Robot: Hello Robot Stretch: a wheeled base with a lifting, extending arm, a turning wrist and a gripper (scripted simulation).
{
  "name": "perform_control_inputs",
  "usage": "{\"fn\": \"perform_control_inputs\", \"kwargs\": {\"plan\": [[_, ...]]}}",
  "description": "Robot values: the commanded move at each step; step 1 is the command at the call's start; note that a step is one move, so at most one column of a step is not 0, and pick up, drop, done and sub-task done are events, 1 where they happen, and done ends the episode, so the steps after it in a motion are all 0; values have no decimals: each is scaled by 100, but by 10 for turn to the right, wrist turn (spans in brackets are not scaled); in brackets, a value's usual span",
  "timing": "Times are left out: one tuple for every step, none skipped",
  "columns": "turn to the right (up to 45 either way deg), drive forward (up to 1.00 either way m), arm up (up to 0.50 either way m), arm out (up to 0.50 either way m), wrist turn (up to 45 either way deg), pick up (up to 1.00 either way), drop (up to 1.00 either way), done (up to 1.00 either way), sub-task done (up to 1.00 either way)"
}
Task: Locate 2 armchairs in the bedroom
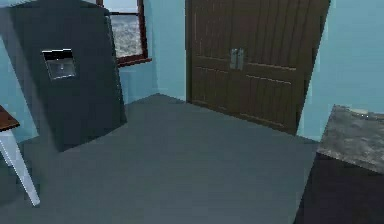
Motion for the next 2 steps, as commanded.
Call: {"fn": "perform_control_inputs", "kwargs": {"plan": [[-450,0,0,0,0,0,0,0,0],[-420,0,0,0,0,0,0,0,0]]}}
